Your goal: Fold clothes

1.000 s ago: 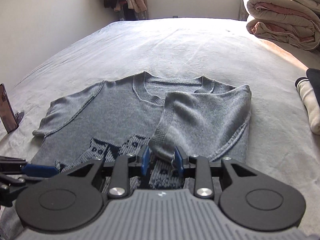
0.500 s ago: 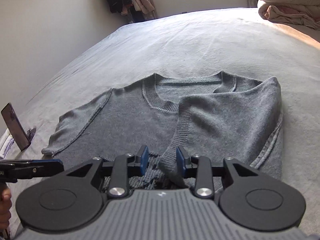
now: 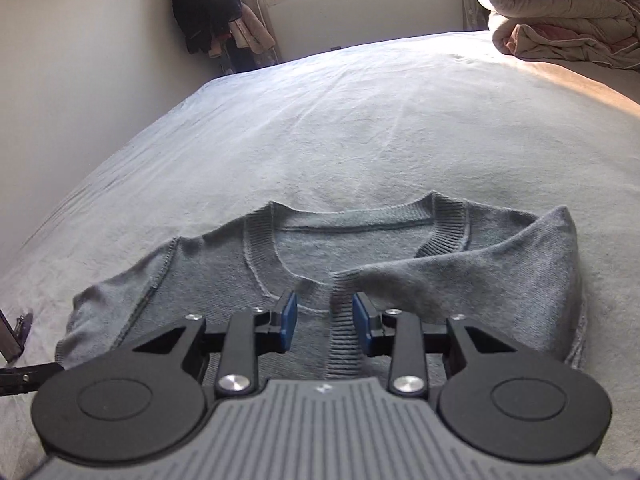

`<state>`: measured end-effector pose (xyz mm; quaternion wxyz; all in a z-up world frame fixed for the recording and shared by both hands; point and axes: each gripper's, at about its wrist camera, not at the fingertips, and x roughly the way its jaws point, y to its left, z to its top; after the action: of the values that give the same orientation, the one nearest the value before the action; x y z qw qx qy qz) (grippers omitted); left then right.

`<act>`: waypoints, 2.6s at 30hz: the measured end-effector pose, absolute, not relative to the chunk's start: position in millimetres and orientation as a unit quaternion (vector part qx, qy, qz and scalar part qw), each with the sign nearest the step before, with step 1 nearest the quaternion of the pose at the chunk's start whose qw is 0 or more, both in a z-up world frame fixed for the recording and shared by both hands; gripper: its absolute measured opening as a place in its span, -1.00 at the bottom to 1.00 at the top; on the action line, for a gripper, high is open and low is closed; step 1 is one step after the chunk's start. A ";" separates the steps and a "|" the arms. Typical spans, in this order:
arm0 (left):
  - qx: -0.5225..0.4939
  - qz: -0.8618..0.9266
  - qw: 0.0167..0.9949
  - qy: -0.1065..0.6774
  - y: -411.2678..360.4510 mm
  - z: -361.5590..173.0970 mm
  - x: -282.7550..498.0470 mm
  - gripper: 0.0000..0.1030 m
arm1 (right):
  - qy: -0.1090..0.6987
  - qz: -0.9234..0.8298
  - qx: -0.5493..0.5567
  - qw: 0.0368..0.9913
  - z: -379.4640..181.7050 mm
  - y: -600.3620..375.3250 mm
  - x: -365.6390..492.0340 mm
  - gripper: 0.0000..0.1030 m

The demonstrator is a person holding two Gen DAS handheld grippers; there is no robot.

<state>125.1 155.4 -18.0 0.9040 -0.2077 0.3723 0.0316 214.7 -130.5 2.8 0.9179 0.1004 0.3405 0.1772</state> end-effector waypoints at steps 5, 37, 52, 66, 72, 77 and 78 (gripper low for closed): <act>-0.207 0.087 0.910 0.349 183.9 -17.8 128.3 0.19 | 0.316 0.213 0.110 0.918 8.3 -114.0 208.8 -0.29; -0.234 0.031 0.931 0.280 183.9 -3.1 168.7 -0.95 | 0.317 0.292 0.261 0.864 -23.6 -143.0 219.0 -0.29; -0.277 -0.078 0.904 0.318 99.1 2.4 203.7 -0.95 | 0.328 0.294 0.281 0.853 -20.2 -147.5 218.2 -0.29; -0.255 -0.104 0.886 0.373 64.1 -26.9 237.0 -0.95 | 0.339 0.294 0.281 0.849 -22.3 -147.3 218.8 -0.29; -0.223 -0.107 0.881 0.404 61.2 -37.0 241.0 -0.90 | 0.348 0.296 0.279 0.845 -23.9 -147.3 218.8 -0.29; -0.171 -0.105 0.902 0.383 70.5 -17.0 216.9 -0.38 | 0.365 0.316 0.273 0.832 -23.8 -144.8 219.9 -0.29; -0.166 -0.105 0.904 0.380 74.1 -13.0 210.4 -0.37 | 0.370 0.325 0.271 0.827 -23.6 -143.8 220.1 -0.29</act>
<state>210.4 74.1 -13.0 0.9037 -0.1660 0.3804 -0.1050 220.1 -143.8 -23.6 0.8272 0.2711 0.3696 0.3250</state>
